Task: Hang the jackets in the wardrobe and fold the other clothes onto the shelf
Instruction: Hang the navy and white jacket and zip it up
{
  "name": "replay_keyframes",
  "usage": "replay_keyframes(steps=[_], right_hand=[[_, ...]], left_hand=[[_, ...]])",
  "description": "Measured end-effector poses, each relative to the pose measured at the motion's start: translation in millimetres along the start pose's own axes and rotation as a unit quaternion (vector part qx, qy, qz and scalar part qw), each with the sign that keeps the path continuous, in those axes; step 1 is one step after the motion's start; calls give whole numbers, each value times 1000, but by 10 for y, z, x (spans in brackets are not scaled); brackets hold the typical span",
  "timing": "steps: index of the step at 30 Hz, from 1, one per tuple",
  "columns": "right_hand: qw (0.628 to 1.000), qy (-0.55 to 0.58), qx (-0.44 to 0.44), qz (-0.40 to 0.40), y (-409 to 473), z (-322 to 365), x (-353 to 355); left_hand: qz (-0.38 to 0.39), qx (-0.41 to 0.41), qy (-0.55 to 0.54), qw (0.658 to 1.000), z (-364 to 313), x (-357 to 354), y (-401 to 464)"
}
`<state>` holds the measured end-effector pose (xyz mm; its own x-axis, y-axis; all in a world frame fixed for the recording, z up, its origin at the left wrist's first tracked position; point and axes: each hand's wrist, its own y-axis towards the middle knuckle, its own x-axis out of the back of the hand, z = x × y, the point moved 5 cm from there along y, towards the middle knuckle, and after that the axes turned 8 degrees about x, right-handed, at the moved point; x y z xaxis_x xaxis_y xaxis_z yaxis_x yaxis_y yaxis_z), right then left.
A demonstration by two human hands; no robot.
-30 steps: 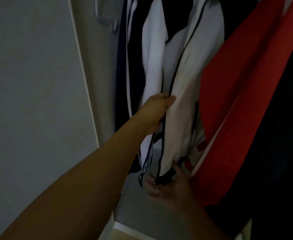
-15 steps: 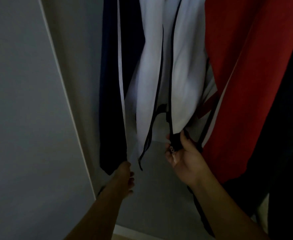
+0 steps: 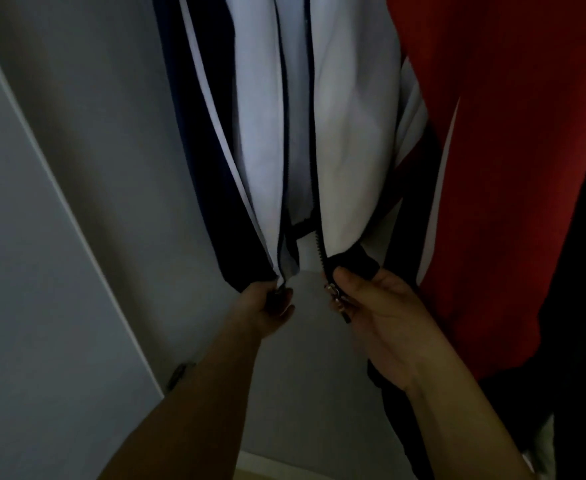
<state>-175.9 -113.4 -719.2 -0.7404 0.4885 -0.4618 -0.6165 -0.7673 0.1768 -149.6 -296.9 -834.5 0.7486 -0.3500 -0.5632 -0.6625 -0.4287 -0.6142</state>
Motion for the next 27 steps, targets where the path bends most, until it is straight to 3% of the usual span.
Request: replay_keyframes(steps=[3, 6, 8, 11, 13, 16, 22, 27], right_hand=[[999, -29, -23, -25, -29, 3, 58], [997, -34, -44, -47, -87, -15, 99], [997, -35, -56, -39, -128, -39, 91], [997, -27, -66, -28, -160, -50, 35], [997, -36, -73, -13, -163, -63, -17], [996, -47, -71, 16, -175, -75, -120], [998, 12, -46, 28, -167, -105, -240], [999, 17, -34, 26, -158, -144, -236]], left_hand=[[160, -13, 5, 987, 147, -118, -385], [251, -26, 55, 966, 258, -133, -872], [275, -54, 105, 954, 235, -148, -1175], [251, -118, 165, 947, 109, -146, -1475], [261, -167, 135, 941, 20, -150, -1624], [346, -214, 47, 912, -32, -218, -1814], [214, -384, 105, 892, -75, -176, -1844], [193, -357, 82, 910, -63, -179, -1816]])
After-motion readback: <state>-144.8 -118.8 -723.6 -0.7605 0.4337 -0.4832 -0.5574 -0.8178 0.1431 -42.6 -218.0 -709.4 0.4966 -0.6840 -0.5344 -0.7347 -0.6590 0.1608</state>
